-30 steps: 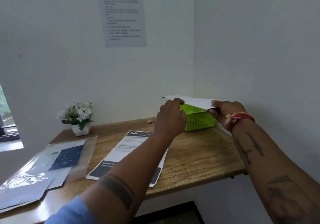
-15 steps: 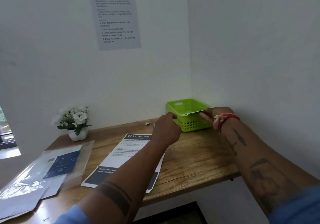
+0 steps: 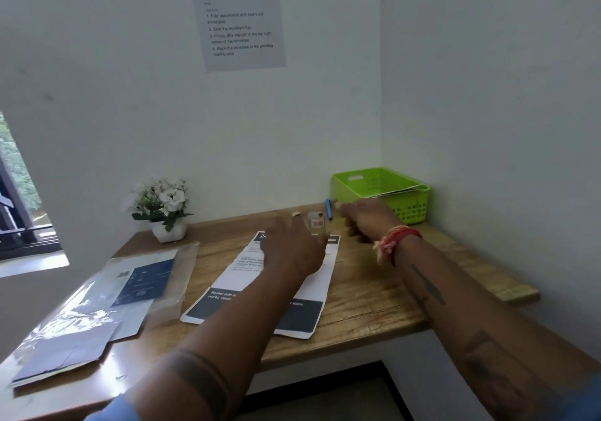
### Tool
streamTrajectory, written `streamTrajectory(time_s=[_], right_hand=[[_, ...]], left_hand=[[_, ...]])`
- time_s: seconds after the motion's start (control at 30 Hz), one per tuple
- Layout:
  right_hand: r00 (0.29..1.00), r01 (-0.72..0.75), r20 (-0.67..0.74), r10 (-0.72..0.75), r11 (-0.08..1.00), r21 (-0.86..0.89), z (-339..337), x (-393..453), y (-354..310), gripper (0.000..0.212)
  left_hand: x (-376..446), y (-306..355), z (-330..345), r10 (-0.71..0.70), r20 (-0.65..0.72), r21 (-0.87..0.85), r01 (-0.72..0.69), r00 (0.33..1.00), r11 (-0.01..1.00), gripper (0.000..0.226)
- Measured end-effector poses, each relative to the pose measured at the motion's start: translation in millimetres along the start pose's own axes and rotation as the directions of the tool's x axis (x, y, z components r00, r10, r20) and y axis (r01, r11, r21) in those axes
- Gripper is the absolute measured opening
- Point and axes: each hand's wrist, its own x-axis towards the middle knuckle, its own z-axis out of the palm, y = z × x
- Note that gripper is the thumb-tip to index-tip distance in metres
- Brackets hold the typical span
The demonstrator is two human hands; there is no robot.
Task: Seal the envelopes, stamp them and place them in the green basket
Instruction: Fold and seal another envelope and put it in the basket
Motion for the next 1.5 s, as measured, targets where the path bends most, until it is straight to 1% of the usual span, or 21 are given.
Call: streamTrajectory(time_s=[0.07, 0.13, 0.17, 0.23, 0.3, 0.37, 0.4, 0.47, 0.5, 0.57, 0.67, 0.77, 0.83, 0.9, 0.97, 1.1, 1.2, 1.33, 1.4, 1.43, 1.5], right_hand=[[0.986, 0.155, 0.095, -0.134, 0.950, -0.272, 24, 0, 0, 0.033], [0.977, 0.208, 0.143, -0.156, 0.845, -0.494, 41, 3, 2, 0.028], [0.976, 0.215, 0.161, -0.149, 0.790, -0.573, 48, 7, 8, 0.035], [0.973, 0.226, 0.189, -0.130, 0.674, -0.703, 57, 16, 19, 0.060], [0.975, 0.224, 0.164, -0.152, 0.652, -0.724, 58, 20, 22, 0.069], [0.974, 0.228, 0.153, -0.169, 0.683, -0.694, 57, 18, 17, 0.064], [0.974, 0.227, 0.155, -0.166, 0.687, -0.690, 56, 18, 16, 0.055], [0.978, 0.208, 0.147, -0.147, 0.718, -0.664, 51, 20, 18, 0.037], [0.984, 0.177, 0.125, -0.126, 0.739, -0.650, 49, 22, 20, 0.036], [0.994, 0.111, 0.074, -0.082, 0.751, -0.651, 46, 25, 23, 0.039], [0.995, 0.095, 0.058, -0.076, 0.712, -0.696, 47, 24, 20, 0.042], [0.999, 0.045, 0.050, -0.017, 0.742, -0.668, 50, 27, 20, 0.045], [0.997, 0.013, 0.068, 0.038, 0.783, -0.622, 47, 32, 16, 0.041], [0.992, -0.014, 0.099, 0.079, 0.846, -0.533, 44, 39, 8, 0.036], [0.986, -0.013, 0.143, 0.088, 0.888, -0.459, 42, 45, -1, 0.040], [0.980, -0.089, 0.160, 0.122, 0.976, -0.197, 47, 63, 4, 0.032], [0.973, 0.003, 0.225, 0.044, 0.979, -0.203, 55, 61, 7, 0.033], [0.907, 0.077, 0.418, -0.051, 0.996, -0.046, 66, 55, 15, 0.032], [0.899, 0.163, 0.429, -0.083, 0.974, -0.154, 66, 54, 18, 0.024], [0.897, 0.203, 0.430, -0.098, 0.957, -0.206, 65, 53, 18, 0.019], [0.892, 0.244, 0.436, -0.123, 0.941, -0.234, 64, 52, 16, 0.012]], left_hand=[[-6, -14, 2, -0.101, 0.116, 0.048, 0.096, 0.988, 0.994, 0.093], [-10, -25, 6, -0.149, 0.213, 0.086, 0.134, 0.966, 0.987, 0.103], [-7, -30, 8, -0.148, 0.254, 0.095, 0.128, 0.956, 0.987, 0.106], [1, -36, 13, -0.100, 0.315, 0.106, 0.069, 0.944, 0.992, 0.108], [9, -41, 15, 0.023, 0.370, 0.086, -0.059, 0.929, 0.995, 0.115], [15, -45, 13, 0.169, 0.397, 0.023, -0.194, 0.902, 0.981, 0.108], [15, -47, 8, 0.217, 0.418, -0.022, -0.229, 0.882, 0.973, 0.100], [17, -52, -2, 0.237, 0.496, -0.062, -0.239, 0.835, 0.969, 0.097], [19, -54, -7, 0.239, 0.529, -0.055, -0.248, 0.814, 0.967, 0.100], [24, -57, -14, 0.256, 0.565, -0.041, -0.283, 0.784, 0.958, 0.104], [30, -62, -19, 0.295, 0.595, -0.072, -0.316, 0.747, 0.946, 0.100], [38, -68, -20, 0.316, 0.606, -0.091, -0.331, 0.730, 0.939, 0.094], [43, -68, -22, 0.321, 0.583, -0.107, -0.322, 0.746, 0.941, 0.079], [48, -69, -23, 0.334, 0.506, -0.119, -0.319, 0.795, 0.940, 0.059], [53, -71, -19, 0.362, 0.420, -0.130, -0.339, 0.832, 0.932, 0.045], [58, -82, -1, 0.361, 0.282, -0.275, -0.285, 0.889, 0.918, 0.029], [57, -84, 6, 0.349, 0.223, -0.394, -0.244, 0.910, 0.886, 0.026], [55, -88, 6, 0.301, 0.118, -0.449, -0.220, 0.946, 0.866, 0.037], [54, -90, 6, 0.240, 0.065, -0.544, -0.168, 0.969, 0.822, 0.047], [55, -91, 6, 0.197, 0.053, -0.630, -0.120, 0.979, 0.768, 0.052], [58, -92, 6, 0.095, 0.023, -0.720, -0.049, 0.995, 0.693, 0.056]])
